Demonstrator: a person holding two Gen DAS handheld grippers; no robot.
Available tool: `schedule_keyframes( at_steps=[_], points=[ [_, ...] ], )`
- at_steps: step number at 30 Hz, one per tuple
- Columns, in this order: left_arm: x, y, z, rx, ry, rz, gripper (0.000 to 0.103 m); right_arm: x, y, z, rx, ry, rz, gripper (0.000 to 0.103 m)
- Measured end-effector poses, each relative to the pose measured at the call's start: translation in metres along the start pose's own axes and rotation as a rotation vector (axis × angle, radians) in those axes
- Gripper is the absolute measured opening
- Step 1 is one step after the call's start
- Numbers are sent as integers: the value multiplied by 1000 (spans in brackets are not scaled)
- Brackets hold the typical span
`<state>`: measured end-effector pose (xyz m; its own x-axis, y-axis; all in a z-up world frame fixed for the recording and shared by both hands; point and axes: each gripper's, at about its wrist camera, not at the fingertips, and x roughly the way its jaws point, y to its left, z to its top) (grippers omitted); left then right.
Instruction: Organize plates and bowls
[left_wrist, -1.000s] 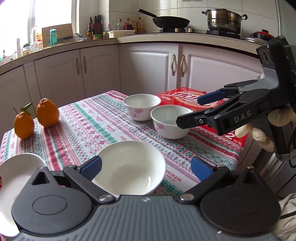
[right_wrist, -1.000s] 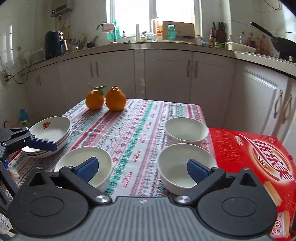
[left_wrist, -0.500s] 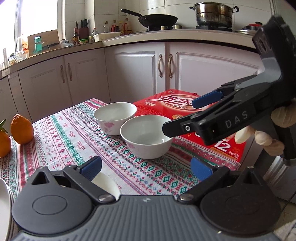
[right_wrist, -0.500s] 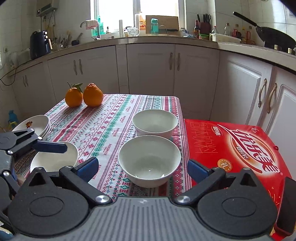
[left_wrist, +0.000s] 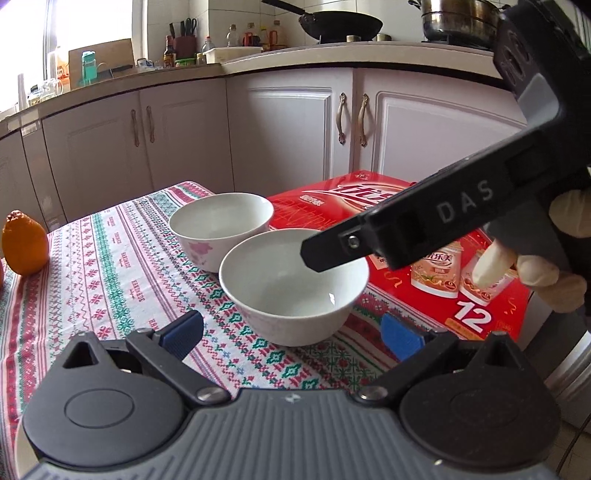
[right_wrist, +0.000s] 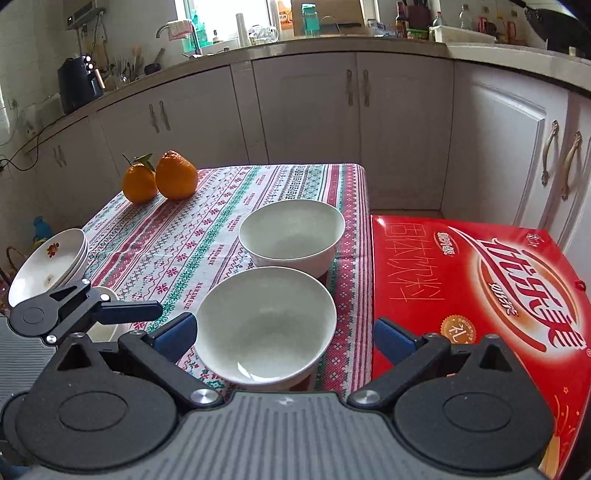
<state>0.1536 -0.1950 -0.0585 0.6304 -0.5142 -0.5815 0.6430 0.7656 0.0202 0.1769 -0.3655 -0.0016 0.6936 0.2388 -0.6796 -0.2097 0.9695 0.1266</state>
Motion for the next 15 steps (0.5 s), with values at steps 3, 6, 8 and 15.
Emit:
schedule_keyframes(
  at_steps=[3, 6, 8, 15],
  points=[
    [7, -2, 1, 3, 6, 23, 101, 13, -5, 3, 6, 24, -2, 103],
    [14, -3, 2, 2, 25, 20, 99, 25, -8, 5, 10, 34, 20, 102],
    [18, -5, 2, 1, 31, 16, 98, 31, -11, 7, 20, 43, 37, 99],
    [26, -4, 3, -11, 39, 3, 86, 45, -17, 15, 16, 77, 60, 80]
  ],
)
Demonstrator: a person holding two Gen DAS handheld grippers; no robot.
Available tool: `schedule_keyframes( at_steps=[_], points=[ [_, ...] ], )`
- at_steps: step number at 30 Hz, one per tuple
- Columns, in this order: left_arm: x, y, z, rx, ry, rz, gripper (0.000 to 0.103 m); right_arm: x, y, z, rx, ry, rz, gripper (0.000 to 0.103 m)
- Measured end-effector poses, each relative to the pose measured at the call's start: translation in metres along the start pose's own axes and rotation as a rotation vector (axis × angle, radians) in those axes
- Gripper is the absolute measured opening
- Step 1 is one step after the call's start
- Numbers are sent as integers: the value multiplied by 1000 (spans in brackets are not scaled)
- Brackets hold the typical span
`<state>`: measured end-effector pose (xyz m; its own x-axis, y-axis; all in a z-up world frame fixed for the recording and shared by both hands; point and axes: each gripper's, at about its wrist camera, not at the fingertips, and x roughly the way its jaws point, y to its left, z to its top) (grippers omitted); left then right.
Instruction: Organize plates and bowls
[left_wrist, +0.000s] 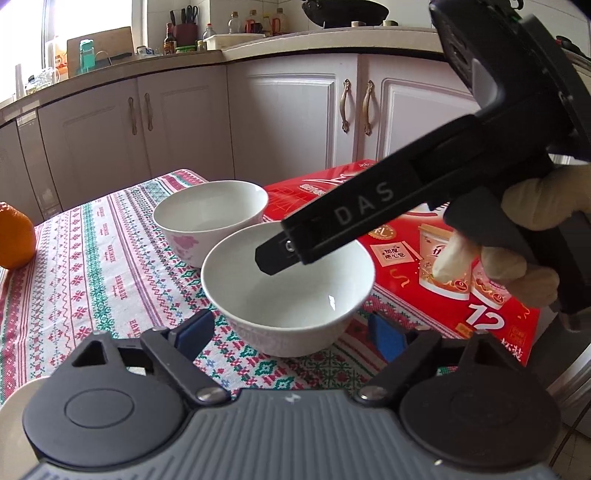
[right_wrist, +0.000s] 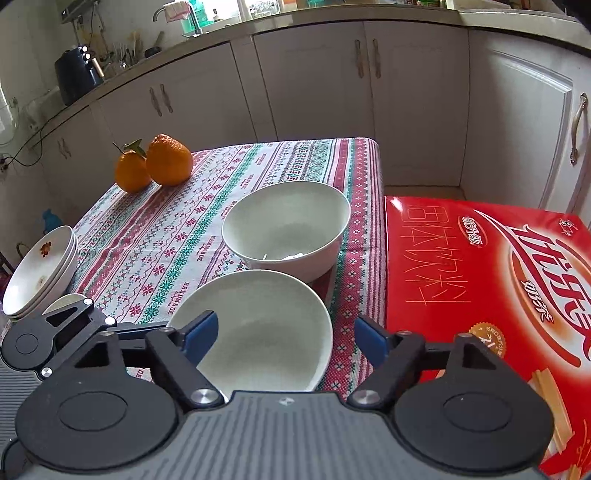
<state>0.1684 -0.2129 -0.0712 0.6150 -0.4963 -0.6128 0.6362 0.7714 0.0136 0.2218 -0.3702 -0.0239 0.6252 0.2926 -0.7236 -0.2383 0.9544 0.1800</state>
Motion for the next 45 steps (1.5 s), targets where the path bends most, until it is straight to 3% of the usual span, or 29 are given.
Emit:
schedule_keyframes(
  at_steps=[13, 30, 45],
  points=[
    [4, 4, -2, -23, -2, -7, 83, 13, -5, 4, 19, 19, 41, 62],
    [-2, 8, 1, -10, 20, -40, 83, 8, -3, 3, 33, 38, 57, 62],
    [-47, 11, -1, 21, 28, -54, 83, -30, 33, -2, 26, 1, 79, 62]
  ],
)
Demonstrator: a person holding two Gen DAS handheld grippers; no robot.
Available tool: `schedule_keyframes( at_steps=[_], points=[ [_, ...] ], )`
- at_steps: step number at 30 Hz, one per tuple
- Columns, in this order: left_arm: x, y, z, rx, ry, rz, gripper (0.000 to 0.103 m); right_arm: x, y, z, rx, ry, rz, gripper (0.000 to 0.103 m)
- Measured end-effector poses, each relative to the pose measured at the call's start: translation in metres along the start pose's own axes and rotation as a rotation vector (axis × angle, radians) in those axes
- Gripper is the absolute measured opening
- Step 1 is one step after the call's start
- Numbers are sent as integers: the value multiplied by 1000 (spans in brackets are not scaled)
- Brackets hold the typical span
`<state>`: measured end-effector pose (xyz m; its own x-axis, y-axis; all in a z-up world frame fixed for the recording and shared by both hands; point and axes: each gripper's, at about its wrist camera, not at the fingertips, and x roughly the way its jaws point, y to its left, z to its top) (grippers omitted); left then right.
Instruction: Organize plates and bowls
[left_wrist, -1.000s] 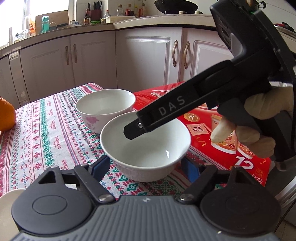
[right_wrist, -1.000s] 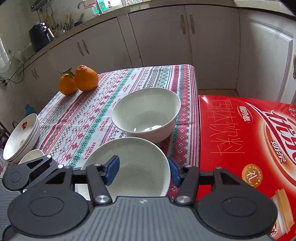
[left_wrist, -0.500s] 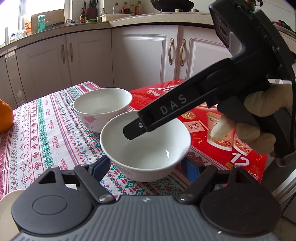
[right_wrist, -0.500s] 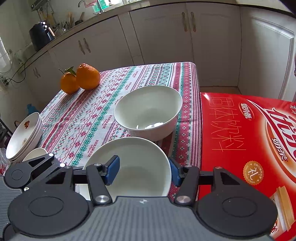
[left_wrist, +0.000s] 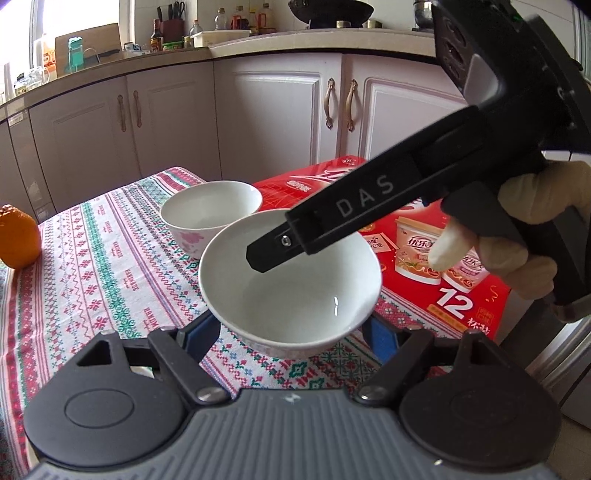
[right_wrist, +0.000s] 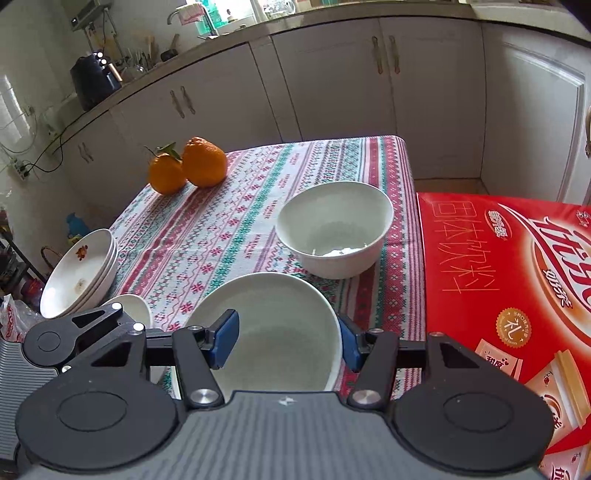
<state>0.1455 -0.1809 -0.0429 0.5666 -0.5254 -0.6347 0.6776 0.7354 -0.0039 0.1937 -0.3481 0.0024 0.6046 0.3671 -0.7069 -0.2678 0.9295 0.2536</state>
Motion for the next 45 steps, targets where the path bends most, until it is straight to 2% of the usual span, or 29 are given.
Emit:
schedule_keyframes(
  at_steps=[12, 26, 37, 45],
  points=[
    [-44, 6, -4, -10, -29, 28, 83, -14, 39, -3, -38, -20, 35, 62],
    [-86, 35, -23, -81, -64, 107, 83, 3, 98, 5, -129, -9, 100, 62],
    [-102, 58, -39, -127, -71, 152, 83, 24, 131, 8, -172, 16, 138, 62],
    [-93, 70, -48, -151, -42, 139, 83, 38, 137, 8, -166, 32, 130, 62]
  ],
)
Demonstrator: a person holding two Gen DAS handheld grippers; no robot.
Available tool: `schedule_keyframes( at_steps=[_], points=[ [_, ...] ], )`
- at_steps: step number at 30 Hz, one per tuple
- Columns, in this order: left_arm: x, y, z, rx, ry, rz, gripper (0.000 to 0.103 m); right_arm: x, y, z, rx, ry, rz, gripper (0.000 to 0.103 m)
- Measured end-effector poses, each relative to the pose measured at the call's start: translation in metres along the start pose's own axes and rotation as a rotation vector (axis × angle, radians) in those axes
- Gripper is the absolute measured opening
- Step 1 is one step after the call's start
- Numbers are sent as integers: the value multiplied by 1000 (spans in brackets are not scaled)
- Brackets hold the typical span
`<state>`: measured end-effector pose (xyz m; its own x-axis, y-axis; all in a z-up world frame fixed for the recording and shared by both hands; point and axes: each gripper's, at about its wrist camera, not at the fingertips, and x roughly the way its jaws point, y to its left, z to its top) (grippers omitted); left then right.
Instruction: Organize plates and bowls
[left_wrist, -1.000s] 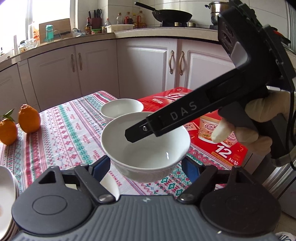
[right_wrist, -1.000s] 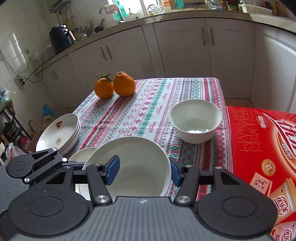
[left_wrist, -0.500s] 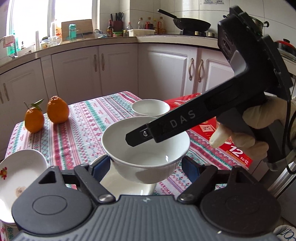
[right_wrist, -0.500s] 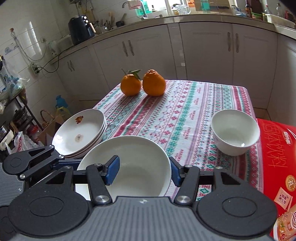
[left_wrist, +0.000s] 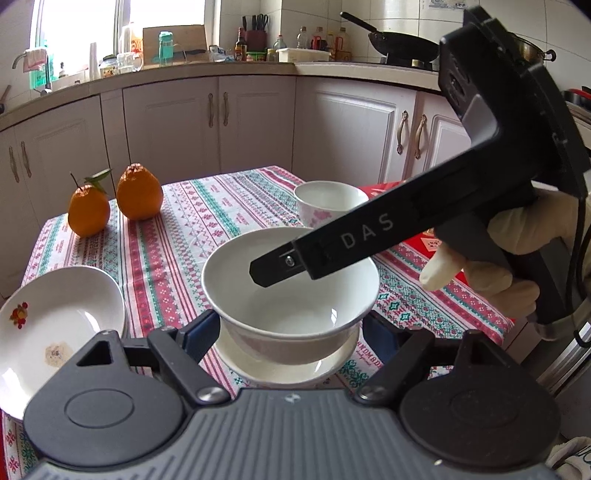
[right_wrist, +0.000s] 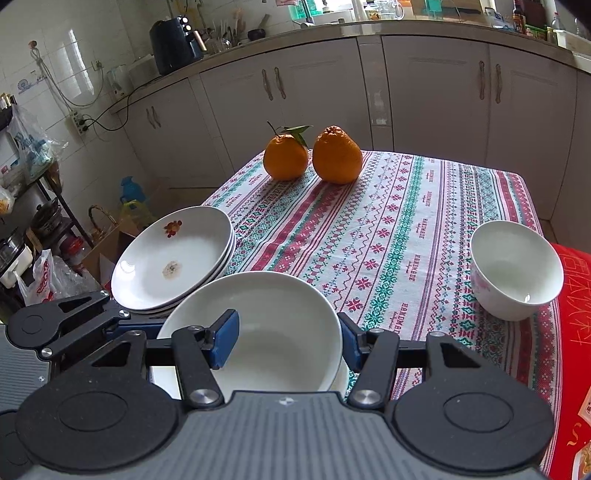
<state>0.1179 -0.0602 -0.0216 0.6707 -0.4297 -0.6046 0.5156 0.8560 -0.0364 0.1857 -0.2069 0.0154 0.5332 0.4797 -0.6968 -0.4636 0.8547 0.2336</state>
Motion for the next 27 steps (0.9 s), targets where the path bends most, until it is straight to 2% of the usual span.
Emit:
schedule_keyframes(
  at_steps=[6, 27],
  points=[
    [9, 5, -5, -11, 23, -16, 83, 7, -4, -3, 14, 15, -3, 62],
    [15, 5, -7, 2, 49, 5, 86, 16, -4, -7, -2, 21, 0, 64]
  ],
)
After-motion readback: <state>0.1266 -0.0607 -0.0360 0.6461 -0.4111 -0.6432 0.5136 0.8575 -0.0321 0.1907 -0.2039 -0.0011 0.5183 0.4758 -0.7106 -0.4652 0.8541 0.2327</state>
